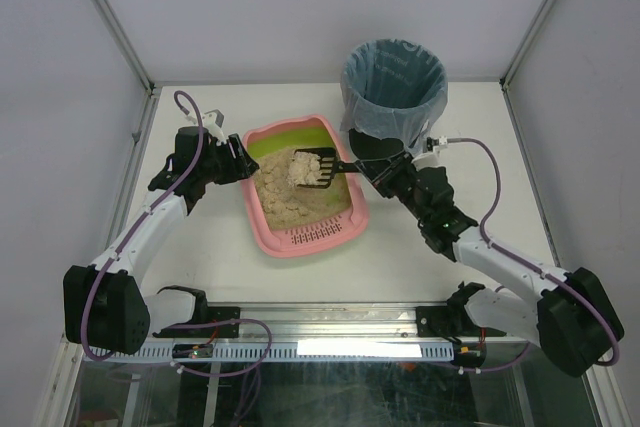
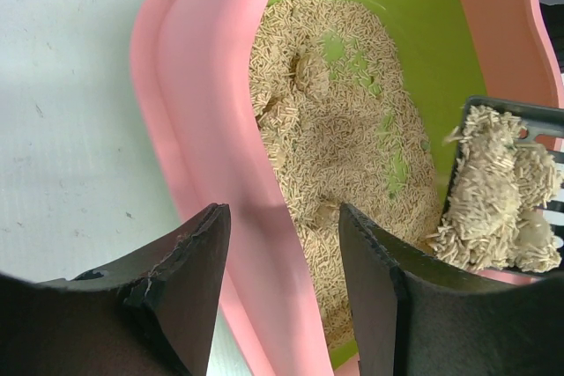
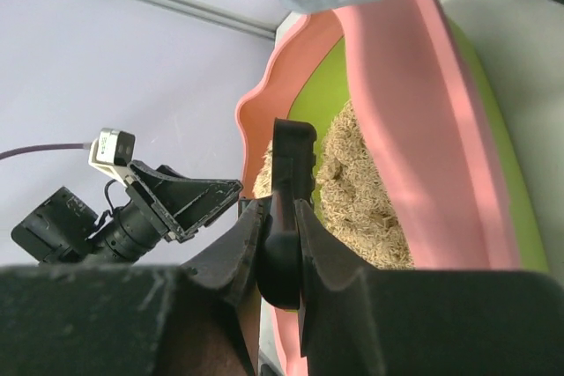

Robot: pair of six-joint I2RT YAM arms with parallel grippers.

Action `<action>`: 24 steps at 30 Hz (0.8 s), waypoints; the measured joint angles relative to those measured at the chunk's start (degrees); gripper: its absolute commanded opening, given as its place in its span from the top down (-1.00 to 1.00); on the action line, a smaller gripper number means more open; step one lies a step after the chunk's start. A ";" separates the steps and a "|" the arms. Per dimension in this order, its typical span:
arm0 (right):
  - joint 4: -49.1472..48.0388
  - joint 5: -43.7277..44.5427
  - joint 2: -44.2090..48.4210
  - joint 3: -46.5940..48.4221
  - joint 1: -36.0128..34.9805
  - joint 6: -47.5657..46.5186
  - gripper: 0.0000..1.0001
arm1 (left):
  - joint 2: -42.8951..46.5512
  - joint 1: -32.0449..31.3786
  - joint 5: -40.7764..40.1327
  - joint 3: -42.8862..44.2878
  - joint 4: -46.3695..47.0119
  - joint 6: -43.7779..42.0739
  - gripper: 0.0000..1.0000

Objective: Clean the litter box

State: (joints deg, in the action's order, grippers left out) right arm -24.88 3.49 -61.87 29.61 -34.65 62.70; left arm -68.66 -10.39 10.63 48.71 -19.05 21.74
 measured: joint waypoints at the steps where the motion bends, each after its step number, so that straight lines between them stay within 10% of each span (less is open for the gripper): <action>1: 0.17 -0.24 0.44 -0.33 0.13 0.50 1.00 | 0.00 0.00 0.02 0.00 -0.02 0.00 -0.07; 24: -0.96 -3.74 0.92 -1.09 1.60 3.41 1.00 | 0.00 0.00 -0.13 0.00 -0.22 0.00 -0.11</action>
State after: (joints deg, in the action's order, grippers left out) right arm -25.85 -0.25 -60.95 28.51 -33.06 66.11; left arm -68.66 -10.39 10.50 48.71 -19.27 21.74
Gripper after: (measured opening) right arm 0.183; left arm 0.552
